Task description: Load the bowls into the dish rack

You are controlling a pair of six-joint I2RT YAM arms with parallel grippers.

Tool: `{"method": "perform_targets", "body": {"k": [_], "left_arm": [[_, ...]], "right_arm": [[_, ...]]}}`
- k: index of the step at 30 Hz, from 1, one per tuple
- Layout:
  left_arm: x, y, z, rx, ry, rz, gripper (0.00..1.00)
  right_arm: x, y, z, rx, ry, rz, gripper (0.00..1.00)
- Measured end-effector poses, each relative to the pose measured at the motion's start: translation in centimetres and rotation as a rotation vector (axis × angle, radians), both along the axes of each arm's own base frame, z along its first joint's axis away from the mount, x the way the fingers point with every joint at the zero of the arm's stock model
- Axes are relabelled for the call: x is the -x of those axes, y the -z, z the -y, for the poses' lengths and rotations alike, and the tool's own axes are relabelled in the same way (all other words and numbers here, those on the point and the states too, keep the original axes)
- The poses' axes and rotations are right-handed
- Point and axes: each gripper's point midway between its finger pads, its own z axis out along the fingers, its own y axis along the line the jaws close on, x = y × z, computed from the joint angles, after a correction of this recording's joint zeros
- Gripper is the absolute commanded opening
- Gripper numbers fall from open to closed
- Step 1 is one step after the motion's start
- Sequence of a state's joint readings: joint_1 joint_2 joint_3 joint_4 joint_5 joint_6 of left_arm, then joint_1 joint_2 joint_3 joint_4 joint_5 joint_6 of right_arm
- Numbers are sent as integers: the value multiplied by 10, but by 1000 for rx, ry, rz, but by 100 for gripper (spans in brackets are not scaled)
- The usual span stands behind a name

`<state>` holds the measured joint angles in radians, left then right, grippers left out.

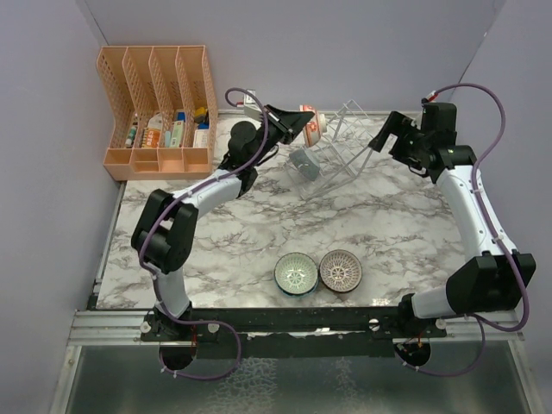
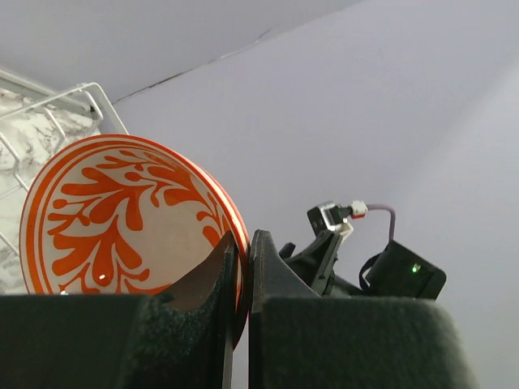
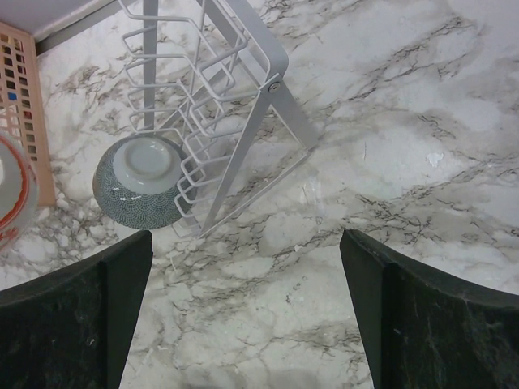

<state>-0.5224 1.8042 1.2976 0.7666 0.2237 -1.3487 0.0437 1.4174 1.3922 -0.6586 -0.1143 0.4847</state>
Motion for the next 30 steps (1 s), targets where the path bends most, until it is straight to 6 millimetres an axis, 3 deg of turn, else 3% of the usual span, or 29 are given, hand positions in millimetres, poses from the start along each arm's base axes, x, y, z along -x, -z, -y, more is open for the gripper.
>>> {"method": "perform_targets", "body": {"k": [8, 20, 30], "left_arm": [[-30, 39, -1, 160, -23, -81, 0], [-36, 19, -6, 275, -41, -63, 0], [-45, 46, 4, 290, -77, -133, 0]], "right_arm": [[-2, 7, -1, 0, -9, -18, 100], [-4, 12, -2, 9, -22, -29, 100], [-3, 13, -4, 1, -37, -31, 99]]}}
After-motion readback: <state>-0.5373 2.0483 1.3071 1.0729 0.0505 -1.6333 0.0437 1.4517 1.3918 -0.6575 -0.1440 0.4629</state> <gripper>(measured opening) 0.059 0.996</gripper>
